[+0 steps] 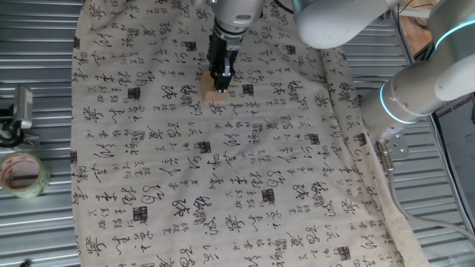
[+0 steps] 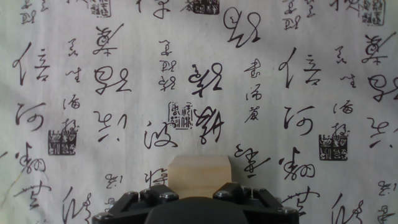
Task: Hold a small block with the gripper and sweep it from left to right on the table
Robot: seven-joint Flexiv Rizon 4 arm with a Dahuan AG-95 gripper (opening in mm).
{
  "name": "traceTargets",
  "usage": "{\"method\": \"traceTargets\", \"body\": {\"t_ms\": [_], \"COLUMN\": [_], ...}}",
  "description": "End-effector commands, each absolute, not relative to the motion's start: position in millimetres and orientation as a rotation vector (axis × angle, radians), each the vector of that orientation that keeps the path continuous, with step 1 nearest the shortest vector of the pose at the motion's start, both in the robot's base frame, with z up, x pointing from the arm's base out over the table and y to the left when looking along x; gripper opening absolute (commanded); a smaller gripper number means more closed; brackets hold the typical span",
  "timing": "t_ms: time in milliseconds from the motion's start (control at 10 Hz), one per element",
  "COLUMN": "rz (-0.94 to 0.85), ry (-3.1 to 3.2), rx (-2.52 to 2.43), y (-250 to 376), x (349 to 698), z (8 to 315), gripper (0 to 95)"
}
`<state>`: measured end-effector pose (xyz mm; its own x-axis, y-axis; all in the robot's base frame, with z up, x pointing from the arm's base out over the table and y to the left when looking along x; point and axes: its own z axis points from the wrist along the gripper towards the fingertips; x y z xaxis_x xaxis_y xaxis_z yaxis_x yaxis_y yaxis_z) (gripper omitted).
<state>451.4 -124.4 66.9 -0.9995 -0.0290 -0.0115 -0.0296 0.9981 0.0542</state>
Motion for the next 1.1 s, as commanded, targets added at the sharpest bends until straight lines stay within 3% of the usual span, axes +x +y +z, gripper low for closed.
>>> {"method": "traceTargets", "body": {"t_ms": [100,300,400,1100], "rz": [0.081,0.073,0.071,0.086], "ry": [3.125,3.125,3.123,3.113], "rx": [-0.047,-0.052,-0.061,-0.072], "y": [-125.0,-125.2,-125.2,-127.6], "x": [451.0,451.1,451.1,451.2], "z": [64.6,64.2,64.1,58.2], "gripper": [57.0,57.0,76.0,76.0]}}
